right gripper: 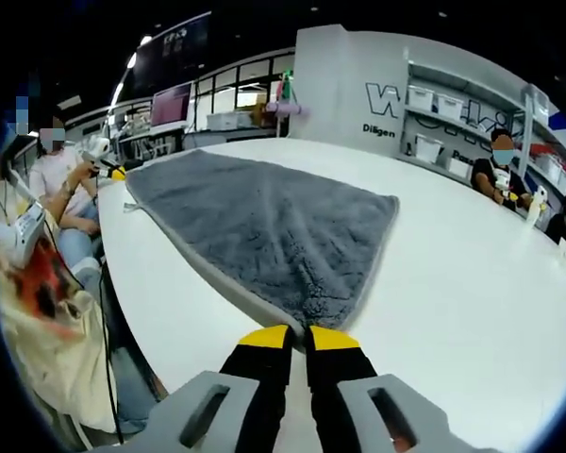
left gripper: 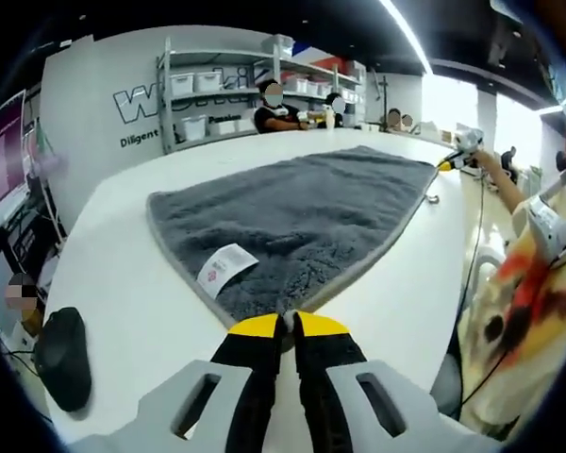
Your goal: Fold the towel on the table until its edges align and the towel forms a compact rectangular stack.
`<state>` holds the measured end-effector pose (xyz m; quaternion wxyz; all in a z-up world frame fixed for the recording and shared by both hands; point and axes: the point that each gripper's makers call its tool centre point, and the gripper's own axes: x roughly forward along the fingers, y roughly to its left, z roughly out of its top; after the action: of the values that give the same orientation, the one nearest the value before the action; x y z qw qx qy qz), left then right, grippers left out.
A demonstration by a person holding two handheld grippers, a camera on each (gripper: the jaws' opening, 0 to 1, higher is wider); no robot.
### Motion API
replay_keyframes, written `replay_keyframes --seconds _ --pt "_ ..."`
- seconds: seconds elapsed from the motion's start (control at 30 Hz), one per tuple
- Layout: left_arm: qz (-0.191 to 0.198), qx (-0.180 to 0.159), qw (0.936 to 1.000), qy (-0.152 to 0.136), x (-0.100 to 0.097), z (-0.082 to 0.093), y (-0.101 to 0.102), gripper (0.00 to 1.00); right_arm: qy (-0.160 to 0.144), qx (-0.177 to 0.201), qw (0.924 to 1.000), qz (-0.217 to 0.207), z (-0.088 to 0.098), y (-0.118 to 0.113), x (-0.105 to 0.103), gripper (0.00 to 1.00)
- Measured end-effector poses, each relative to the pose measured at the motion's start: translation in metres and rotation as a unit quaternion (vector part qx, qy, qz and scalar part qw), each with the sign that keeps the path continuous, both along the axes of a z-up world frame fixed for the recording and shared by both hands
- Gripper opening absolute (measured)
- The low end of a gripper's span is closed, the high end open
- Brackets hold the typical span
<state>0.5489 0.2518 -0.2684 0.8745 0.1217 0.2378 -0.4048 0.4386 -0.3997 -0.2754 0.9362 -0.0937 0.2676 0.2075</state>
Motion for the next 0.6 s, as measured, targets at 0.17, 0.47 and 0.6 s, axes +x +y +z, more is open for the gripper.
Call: replay_keyframes --seconds 0.17,0.47,0.6 --pt "0.003 -0.002 1.0 0.0 -0.004 0.003 0.0 0.04 -0.002 -0.002 1.0 -0.007 0.002 -0.002 -0.003 0.01" --pt "0.006 -0.003 0.9997 0.023 -0.02 0.003 0.0 0.04 -0.003 0.004 0.9999 -0.011 0.003 -0.003 -0.014 0.0" --pt "0.004 -0.007 0.9995 0.031 -0.029 0.005 0.003 0.03 -0.001 0.007 0.9999 -0.011 0.004 -0.003 -0.023 0.0"
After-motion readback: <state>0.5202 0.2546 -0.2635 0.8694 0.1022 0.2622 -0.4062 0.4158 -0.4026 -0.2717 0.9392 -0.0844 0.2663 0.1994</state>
